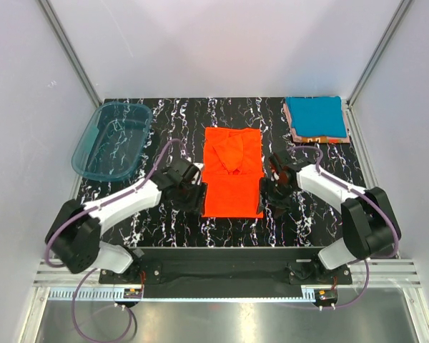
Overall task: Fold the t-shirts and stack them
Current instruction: Fold the tshirt
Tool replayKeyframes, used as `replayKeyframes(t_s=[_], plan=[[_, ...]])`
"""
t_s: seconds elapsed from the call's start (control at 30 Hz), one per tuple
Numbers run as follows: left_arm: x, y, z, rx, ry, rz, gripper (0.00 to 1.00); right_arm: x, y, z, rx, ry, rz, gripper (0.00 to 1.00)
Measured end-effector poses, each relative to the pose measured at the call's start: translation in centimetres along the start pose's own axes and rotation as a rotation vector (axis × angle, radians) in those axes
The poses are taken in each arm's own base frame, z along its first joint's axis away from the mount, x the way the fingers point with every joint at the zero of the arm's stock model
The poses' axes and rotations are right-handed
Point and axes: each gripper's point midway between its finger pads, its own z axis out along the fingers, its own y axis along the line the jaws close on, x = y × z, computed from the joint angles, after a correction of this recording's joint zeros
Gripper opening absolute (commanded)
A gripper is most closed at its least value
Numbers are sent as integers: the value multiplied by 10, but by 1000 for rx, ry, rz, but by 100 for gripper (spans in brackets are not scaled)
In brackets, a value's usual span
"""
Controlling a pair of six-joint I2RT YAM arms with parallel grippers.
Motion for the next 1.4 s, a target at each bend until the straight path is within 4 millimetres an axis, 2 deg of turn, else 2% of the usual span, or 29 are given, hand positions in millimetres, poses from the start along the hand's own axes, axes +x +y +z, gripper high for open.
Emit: replayKeyframes(t_s=[0.1, 0.2, 0.3, 0.43, 0.53, 0.67, 0.8, 1.07, 1.23, 1.4], plan=[[-11, -17, -11, 2, -114, 148, 64, -4, 11, -8, -5, -52, -93, 76], [-11, -29, -14, -8, -165, 291, 62, -8, 31, -19, -17, -106, -234, 78], [-10, -30, -14, -27, -176, 357, 57, -12, 46, -27, -38, -148, -331, 76], [-10, -28, -10, -36, -170, 354, 54, -12, 44, -28, -24, -157, -312, 74], [-6, -32, -5, -22, -147, 304, 54, -9, 43, -20, -34, -160, -240, 70], [4, -41, 1, 33, -117, 209, 55, 12, 27, -3, -28, -134, -109, 63], [12, -40, 3, 57, -79, 121, 63, 27, 15, 7, -23, -103, 16, 62], [-3, -9, 1, 215, -88, -271, 65, 16, -7, 8, -158, -153, 298, 61], [5, -8, 11, 316, -32, -413, 66, 10, -6, 17, -215, -132, 338, 61], [-2, -14, 17, 390, -22, -470, 65, 3, -2, 26, -274, -108, 371, 58]])
